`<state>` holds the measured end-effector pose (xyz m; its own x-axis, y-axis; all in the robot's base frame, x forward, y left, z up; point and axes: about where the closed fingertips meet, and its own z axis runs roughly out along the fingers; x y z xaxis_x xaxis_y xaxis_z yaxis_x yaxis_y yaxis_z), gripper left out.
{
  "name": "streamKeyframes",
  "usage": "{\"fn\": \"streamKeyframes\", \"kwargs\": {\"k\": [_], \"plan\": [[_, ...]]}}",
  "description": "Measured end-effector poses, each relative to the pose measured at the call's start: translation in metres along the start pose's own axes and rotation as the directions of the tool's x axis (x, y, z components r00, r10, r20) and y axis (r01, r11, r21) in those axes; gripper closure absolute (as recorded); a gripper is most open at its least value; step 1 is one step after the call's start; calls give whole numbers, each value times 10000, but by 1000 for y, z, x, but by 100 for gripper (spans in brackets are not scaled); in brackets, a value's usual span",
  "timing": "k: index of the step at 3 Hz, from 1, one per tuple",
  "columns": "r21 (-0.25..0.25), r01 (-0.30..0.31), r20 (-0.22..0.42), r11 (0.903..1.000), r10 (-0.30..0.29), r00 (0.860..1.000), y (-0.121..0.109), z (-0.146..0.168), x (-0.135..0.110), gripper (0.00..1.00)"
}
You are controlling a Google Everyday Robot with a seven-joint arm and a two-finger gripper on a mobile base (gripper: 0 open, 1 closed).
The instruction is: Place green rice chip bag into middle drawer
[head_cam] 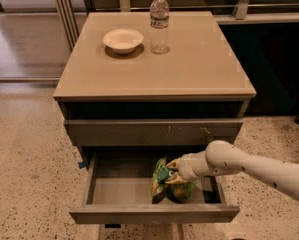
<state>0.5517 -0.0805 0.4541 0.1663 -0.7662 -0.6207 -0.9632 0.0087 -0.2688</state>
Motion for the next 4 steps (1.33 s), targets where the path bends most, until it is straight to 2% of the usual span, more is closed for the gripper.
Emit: {"fn": "streamKeyframes", "kwargs": {"k": [4], "plan": [[-7, -3, 3, 10000, 3, 10000, 0, 0, 0, 7]]}}
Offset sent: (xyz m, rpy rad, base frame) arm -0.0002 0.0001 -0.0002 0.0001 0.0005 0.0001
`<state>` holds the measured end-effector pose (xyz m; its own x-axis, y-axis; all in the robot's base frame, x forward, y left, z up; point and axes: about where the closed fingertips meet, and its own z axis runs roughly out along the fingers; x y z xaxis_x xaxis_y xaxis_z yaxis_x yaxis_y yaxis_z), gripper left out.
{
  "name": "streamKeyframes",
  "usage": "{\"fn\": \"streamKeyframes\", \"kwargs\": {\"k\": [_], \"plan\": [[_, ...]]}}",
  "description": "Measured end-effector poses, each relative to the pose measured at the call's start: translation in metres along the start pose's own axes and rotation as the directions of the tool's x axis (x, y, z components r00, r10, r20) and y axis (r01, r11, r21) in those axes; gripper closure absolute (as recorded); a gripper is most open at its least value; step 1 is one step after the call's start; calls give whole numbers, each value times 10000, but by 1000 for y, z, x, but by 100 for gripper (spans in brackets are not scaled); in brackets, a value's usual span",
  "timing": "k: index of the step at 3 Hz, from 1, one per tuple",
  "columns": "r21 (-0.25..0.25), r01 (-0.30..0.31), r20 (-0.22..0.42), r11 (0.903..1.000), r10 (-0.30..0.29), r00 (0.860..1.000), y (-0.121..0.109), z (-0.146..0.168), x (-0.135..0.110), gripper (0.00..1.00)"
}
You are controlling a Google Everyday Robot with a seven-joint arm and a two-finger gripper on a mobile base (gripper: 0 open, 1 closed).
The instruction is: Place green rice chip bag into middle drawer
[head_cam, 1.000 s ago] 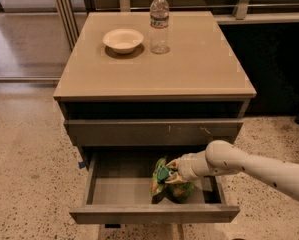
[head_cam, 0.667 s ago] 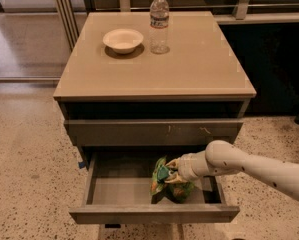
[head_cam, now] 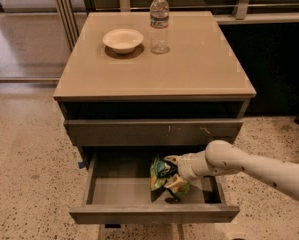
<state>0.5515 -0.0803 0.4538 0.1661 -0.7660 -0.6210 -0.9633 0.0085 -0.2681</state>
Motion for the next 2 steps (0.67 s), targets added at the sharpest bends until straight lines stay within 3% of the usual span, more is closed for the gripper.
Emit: {"fn": "streamKeyframes", "kwargs": {"k": [1, 2], "plan": [[-1, 0, 0, 10000, 0, 10000, 0, 0, 0, 0], [-1, 0, 0, 10000, 0, 10000, 0, 0, 0, 0]]}}
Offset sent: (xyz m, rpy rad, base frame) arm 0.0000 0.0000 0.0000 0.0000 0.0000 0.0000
